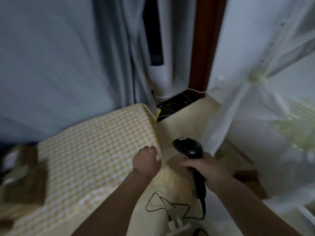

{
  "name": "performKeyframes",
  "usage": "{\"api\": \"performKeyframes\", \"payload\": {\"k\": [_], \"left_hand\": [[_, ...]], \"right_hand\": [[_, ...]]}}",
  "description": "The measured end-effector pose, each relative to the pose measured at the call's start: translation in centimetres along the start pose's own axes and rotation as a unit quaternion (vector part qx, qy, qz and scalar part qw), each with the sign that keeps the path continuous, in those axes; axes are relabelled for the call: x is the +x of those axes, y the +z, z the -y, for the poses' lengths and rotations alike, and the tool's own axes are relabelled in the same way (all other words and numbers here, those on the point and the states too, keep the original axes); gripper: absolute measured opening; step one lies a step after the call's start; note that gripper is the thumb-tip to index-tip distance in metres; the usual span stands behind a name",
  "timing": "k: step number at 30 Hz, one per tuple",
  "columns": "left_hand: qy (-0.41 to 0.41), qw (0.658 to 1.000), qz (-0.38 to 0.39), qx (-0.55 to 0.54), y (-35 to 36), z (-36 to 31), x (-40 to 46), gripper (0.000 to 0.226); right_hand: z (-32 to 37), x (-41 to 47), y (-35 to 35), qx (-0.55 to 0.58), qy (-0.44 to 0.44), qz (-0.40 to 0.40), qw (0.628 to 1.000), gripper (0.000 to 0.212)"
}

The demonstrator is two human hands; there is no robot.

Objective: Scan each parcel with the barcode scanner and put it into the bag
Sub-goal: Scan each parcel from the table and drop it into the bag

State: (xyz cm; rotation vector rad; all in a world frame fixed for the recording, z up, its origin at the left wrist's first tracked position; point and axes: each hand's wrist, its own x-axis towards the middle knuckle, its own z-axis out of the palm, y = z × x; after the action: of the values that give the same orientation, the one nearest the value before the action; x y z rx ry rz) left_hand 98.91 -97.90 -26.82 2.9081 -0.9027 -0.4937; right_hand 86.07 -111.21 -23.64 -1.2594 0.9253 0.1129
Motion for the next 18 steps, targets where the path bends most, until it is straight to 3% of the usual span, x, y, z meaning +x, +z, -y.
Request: {"api": "performKeyframes", "payload": {"k": [10,18], "left_hand": [[-0.27,0.958,-0.06,-0.08,-1.9,29.2,-19.7,0.038],[-0.399,0.901,-0.101,-0.137,-1.4,43.0,-33.8,0.04]], "right_hand": [[-1.4,-7.6,28.5,-0.182,-0.054,0.162,0.968,0.008],[-5.3,-13.0,45.4,-0.267,-0.09,0.255,0.925,0.017]]}}
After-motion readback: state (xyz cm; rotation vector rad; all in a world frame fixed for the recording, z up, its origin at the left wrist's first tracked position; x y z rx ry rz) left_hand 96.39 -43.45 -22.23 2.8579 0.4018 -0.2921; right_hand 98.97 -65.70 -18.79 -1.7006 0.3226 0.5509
